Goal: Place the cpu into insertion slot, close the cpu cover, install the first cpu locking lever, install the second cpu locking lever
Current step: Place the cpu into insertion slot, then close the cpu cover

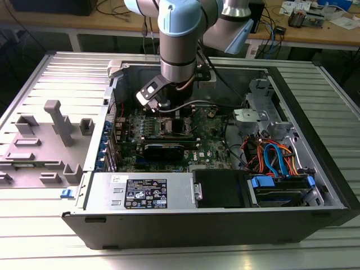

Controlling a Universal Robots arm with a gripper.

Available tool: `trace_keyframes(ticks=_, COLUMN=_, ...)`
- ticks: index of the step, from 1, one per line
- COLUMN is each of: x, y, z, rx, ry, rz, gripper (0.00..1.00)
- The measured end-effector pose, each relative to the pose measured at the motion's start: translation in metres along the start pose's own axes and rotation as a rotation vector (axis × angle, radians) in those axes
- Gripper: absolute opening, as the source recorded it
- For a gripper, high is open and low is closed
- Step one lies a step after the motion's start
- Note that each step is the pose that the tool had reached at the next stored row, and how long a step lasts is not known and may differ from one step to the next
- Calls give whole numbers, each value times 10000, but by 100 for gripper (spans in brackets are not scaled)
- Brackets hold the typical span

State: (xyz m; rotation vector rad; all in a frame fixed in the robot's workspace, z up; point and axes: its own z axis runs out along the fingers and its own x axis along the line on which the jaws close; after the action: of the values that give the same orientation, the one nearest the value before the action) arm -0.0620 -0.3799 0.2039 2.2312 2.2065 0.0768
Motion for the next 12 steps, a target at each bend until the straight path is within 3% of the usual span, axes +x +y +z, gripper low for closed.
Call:
trace_keyframes(ticks=1, x=-1, y=1, z=-22, rx=1, ry=0, rz=0, gripper=62)
trace_keyframes(ticks=2, x=1, y=4, z=-105, rx=13, ry=7, rz=1, gripper=60)
trace_keyframes(ticks=3, x=2, y=6, z=-158, rx=17, ry=14, rz=1, gripper=23)
trace_keyframes(ticks=4, x=2, y=8, z=-173, rx=43, ry=15, rz=2, gripper=11)
trace_keyframes(ticks=12, x=2, y=8, z=-173, rx=60, ry=14, rz=2, gripper=11)
